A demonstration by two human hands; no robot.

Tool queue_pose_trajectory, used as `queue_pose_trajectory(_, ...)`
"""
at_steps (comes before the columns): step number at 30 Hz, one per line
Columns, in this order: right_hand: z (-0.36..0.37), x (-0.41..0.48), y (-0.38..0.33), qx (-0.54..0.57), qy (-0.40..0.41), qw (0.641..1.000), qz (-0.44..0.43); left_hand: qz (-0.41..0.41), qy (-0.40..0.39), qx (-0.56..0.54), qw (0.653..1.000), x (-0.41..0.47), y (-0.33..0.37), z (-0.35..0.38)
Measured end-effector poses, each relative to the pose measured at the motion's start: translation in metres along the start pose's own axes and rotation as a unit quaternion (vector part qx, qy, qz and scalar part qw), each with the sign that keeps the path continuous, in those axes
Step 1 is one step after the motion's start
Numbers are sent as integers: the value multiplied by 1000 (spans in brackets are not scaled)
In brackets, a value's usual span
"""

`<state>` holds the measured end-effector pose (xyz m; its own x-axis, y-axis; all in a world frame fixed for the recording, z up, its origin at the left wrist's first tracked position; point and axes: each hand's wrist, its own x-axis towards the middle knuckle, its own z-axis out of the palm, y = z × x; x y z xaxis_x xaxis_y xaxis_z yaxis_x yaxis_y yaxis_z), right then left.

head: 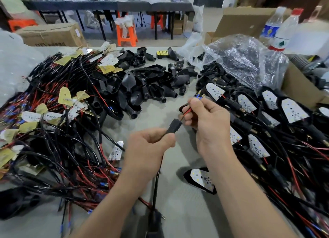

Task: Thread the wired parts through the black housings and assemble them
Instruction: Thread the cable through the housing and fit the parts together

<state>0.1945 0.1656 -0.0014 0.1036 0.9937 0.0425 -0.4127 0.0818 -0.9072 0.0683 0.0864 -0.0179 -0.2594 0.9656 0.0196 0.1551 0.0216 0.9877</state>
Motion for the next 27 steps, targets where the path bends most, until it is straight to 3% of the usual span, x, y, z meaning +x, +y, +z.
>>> queue_pose_trajectory(3,-1,-1,1,0,18,1000,-3,97,66,165,979,0,-6,-3)
queue_pose_trajectory(5,-1,0,-2,24,38,999,-5,63,19,190,980,-2,-7,-1)
queue_pose_trajectory(9,-8,3,-14,88,75,993,-18,-87,-128,32,987,-2,-2,-8)
queue_pose_trajectory(13,-16,7,-29,132,95,985,-59,-125,-223,-103,961,1,7,-29)
queue_pose_trajectory(19,-23,9,-39,180,89,977,-74,-151,-274,-82,946,0,13,-43)
queue_pose_trajectory(21,-20,6,-35,149,64,986,-26,-147,-223,-112,957,0,11,-39)
queue_pose_trajectory(23,-15,0,-27,51,-13,997,48,-141,-170,-139,965,2,11,-36)
queue_pose_trajectory(27,-6,-15,-11,-123,-182,969,113,-141,-169,-148,964,5,11,-34)
